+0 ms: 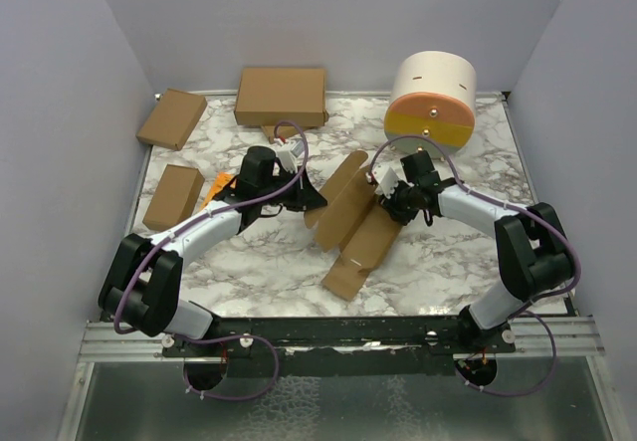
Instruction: Fold the paper box
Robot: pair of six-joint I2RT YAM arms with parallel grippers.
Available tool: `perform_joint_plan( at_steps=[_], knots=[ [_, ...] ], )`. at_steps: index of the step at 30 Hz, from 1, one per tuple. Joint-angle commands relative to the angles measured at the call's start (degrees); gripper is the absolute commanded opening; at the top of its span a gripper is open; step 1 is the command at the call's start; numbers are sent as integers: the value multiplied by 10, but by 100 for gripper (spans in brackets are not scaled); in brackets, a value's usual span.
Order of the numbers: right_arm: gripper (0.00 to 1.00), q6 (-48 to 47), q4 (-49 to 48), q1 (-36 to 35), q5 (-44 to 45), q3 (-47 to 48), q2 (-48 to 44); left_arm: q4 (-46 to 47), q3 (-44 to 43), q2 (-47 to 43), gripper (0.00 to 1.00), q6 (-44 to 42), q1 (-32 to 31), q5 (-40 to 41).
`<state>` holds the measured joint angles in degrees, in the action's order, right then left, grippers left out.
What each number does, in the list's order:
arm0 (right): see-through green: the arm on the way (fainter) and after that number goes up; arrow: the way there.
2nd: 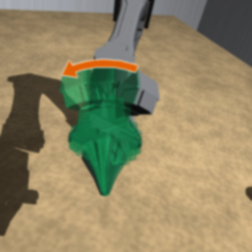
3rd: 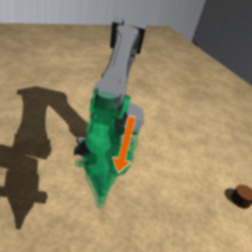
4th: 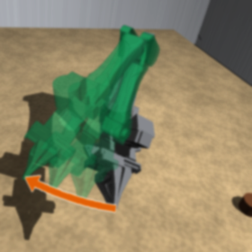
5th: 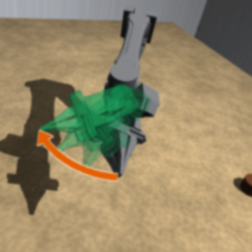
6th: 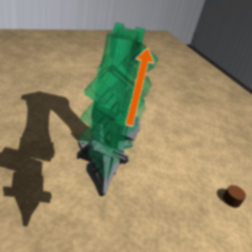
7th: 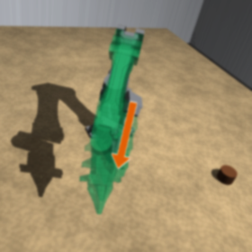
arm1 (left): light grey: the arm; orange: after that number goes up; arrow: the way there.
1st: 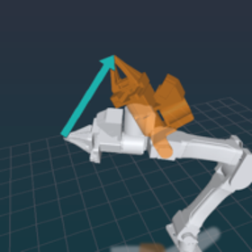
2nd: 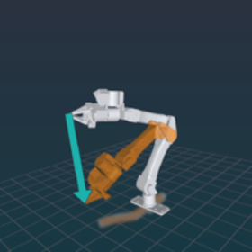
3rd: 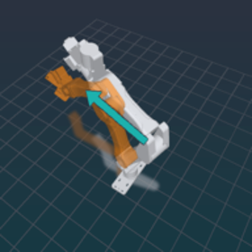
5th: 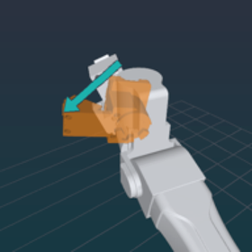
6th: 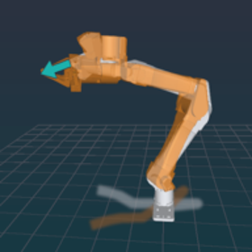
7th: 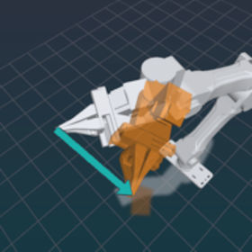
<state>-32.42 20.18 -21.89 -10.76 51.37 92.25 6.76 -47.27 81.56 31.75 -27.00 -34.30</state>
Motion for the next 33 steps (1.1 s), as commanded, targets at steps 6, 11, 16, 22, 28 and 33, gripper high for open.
perform_joint_plan(
  at_steps=[6, 11, 16, 22, 28, 33],
  knots=[
    [37, 3, -1, 4, -15, 11, -37, -9, -23, 0, 0, -14, 1, -17],
    [30, 1, -21, 4, 19, 11, -8, -14, -29, 3, 0, -16, 1, -20],
    [13, -2, -20, 4, 19, 11, 12, -14, -32, 2, 0, -18, 1, -20],
    [3, 18, -8, 4, 1, 24, 17, -14, -34, 8, 0, -22, 1, -23],
    [55, 38, 11, 18, -79, 40, -35, -24, -36, 8, 0, -31, 1, -16],
    [59, 43, 22, 54, -151, 36, -97, -27, -33, 1, 0, -31, 3, 1]
  ],
)
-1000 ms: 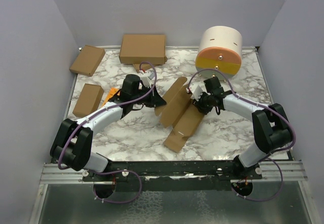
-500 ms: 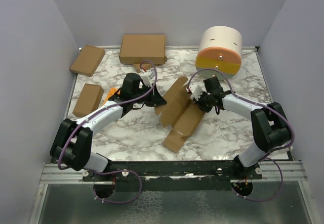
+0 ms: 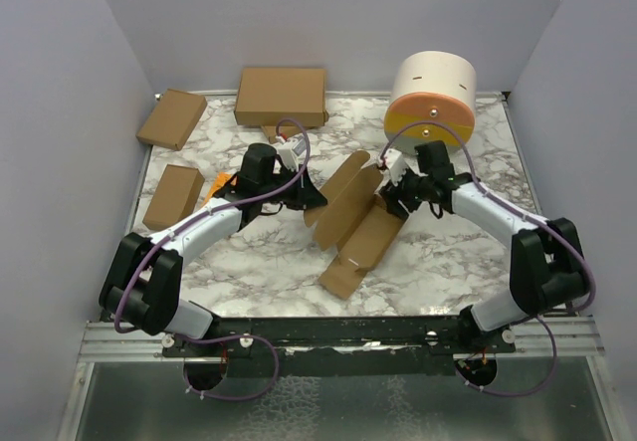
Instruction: Fold the paper box
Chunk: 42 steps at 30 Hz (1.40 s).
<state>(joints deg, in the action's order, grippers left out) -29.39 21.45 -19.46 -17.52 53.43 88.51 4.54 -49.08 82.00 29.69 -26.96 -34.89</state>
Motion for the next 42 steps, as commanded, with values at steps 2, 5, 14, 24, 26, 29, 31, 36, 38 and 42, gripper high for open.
perform_joint_plan(
  at_steps=[2, 5, 14, 24, 26, 29, 31, 36, 38, 42],
  knots=[
    [59, 20, 12, 56, -118, 10, -80, -6, -16, -5, 0, -12, 3, 11],
    [59, 27, 30, 106, -187, 4, -98, -17, -23, -6, 0, -21, 3, 19],
    [1, 219, -16, 207, -138, -49, -97, -5, -28, -7, 0, -12, 3, 34],
    [1, 330, -56, 206, -139, -70, -45, 94, 18, -35, 0, 80, -7, 119],
    [1, 330, -55, 206, -138, -61, -21, 107, 20, -36, 0, 87, -12, 113],
    [1, 329, -58, 200, -133, -49, 8, 114, 16, -29, 14, 87, -14, 82],
    [1, 328, -59, 190, -125, -40, 24, 116, 17, -26, 30, 78, -14, 66],
    [1, 333, -68, 181, -110, -14, 64, 133, 25, -40, 60, 67, 3, 43],
    [1, 333, -65, 180, -113, -7, 81, 168, 35, -45, 64, 89, 24, 19],
    [1, 333, -64, 180, -118, -5, 88, 273, 51, -29, 66, 161, 65, -44]
  ],
)
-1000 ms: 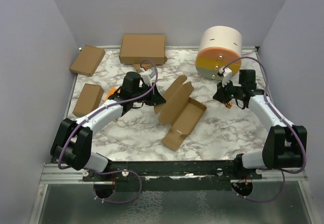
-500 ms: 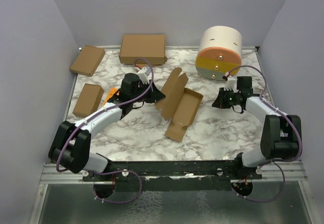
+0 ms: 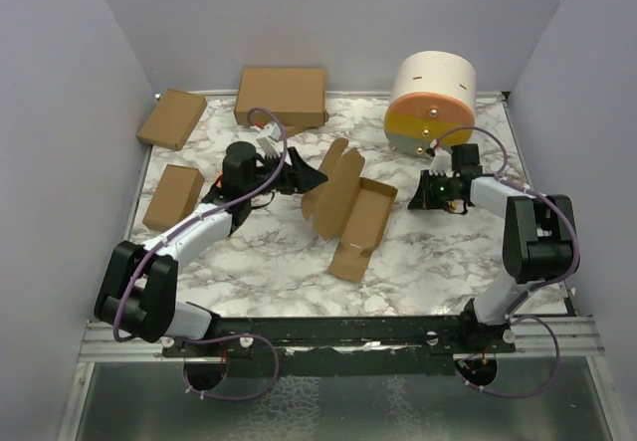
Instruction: Fold the paper box
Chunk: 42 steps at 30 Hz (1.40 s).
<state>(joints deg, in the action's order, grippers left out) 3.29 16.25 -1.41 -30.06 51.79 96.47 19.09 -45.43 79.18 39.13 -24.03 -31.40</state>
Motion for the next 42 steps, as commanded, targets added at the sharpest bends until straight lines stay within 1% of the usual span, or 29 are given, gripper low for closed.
perform_joint_plan(
  at_steps=[1, 5, 8, 10, 11, 12, 14, 18, 19, 20, 21, 22, 23, 24, 25, 27, 30, 34, 37, 42],
  knots=[
    [1, 6, -12, -1, 6, 11, 7, 147, 14, 5, 66, 83, 39, -92],
    [1, 6, -13, -1, 1, 12, 6, 234, 15, 49, 65, 158, 41, -118],
    [1, 6, -12, -2, -2, 11, 6, 281, 14, 82, 58, 205, 41, -131],
    [1, 5, -11, -2, -4, 11, 6, 300, 13, 100, 49, 225, 41, -135],
    [1, 5, -11, -2, -5, 11, 5, 302, 12, 104, 41, 228, 43, -133],
    [1, 5, -11, -2, -7, 11, 5, 302, 13, 102, 39, 228, 48, -128],
    [1, 4, -10, -2, -6, 10, 4, 285, 9, 88, 39, 212, 64, -118],
    [1, 2, -12, -2, -6, 10, 3, 209, -11, 38, 43, 154, 116, -87],
    [1, 1, -12, -2, -6, 10, 4, 197, -12, 29, 43, 146, 128, -77],
    [1, 1, -13, -2, -5, 11, 4, 180, -13, 23, 40, 135, 139, -66],
    [1, 1, -12, -2, -3, 11, 6, 152, -15, 20, 30, 120, 147, -48],
    [1, 1, -13, -2, -1, 12, 6, 114, -17, 19, 17, 98, 151, -25],
    [1, 1, -12, -2, 1, 12, 7, 72, -23, 22, 9, 76, 152, 5],
    [1, 1, -12, -2, 6, 13, 6, 44, -28, 29, 4, 58, 151, 25],
    [1, 2, -12, -4, 14, 14, 5, 26, -31, 40, 2, 45, 148, 35],
    [1, 2, -14, -12, 28, 15, 2, 11, -36, 64, 0, 35, 133, 48],
    [1, 5, -17, -32, 55, 18, -1, -19, -64, 111, 0, 9, 88, 74],
    [1, 16, -13, -63, 116, 30, 2, -44, -110, 184, 0, -5, 41, 107],
    [1, 14, -18, -74, 146, 32, 1, -40, -132, 235, 0, -4, 21, 114],
    [1, 14, -24, -96, 179, 47, 9, -47, -178, 291, 0, -4, -9, 117]
  ],
)
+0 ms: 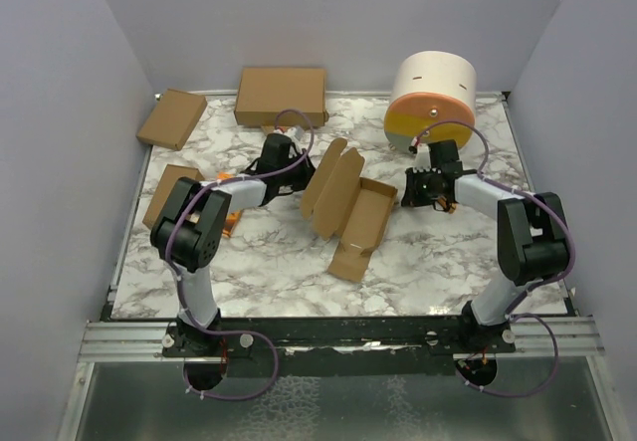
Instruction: Fold the paper box
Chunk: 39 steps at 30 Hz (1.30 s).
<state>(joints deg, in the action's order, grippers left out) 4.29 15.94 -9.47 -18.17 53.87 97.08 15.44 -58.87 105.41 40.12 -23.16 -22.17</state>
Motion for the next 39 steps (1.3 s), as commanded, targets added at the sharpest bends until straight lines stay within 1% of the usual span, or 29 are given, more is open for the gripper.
perform_joint_plan(
  at_steps=[1, 5, 14, 22, 25, 29, 34, 39],
  knots=[
    [1, 4, -21, -21, 67, 31, 6, -17, -53, 36, 0, -15, -25, 28],
    [1, 8, -19, -39, 83, 48, 19, -33, -80, 59, 0, -19, -46, 43],
    [1, 3, -17, -84, 120, 86, 47, -75, -162, 118, 0, -33, -91, 50],
    [1, 6, -17, -110, 125, 97, 51, -82, -185, 141, 0, -28, -112, 50],
    [1, 4, -18, -120, 142, 98, 52, -83, -202, 151, 0, -24, -117, 49],
    [1, 16, -20, -121, 177, 98, 48, -82, -203, 153, 0, -22, -120, 57],
    [1, 54, -15, -121, 127, 109, 54, -72, -203, 161, 0, -10, -123, 53],
    [1, 69, -5, -121, 120, 117, 73, -71, -215, 166, 0, -8, -125, 48]
  ],
)
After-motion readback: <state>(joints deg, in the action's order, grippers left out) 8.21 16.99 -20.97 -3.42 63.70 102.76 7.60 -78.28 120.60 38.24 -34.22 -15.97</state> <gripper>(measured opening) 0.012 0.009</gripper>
